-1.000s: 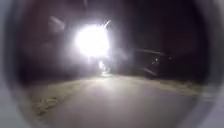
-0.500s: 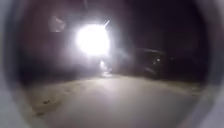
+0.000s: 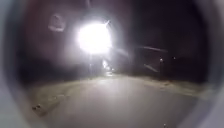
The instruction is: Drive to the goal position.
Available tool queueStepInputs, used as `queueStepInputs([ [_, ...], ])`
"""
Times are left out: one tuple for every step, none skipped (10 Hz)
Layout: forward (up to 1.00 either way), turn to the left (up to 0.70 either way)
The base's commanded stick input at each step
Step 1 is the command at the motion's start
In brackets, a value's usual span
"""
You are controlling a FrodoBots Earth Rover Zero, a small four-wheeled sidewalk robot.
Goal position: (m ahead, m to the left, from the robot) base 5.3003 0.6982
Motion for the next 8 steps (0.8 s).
queueStepInputs([
  [1.00,0.08],
  [1.00,0.08],
  [1.00,0.08],
  [1.00,0.07],
  [1.00,0.06],
  [1.00,0.05],
  [1.00,0.05],
  [1.00,0.05],
])
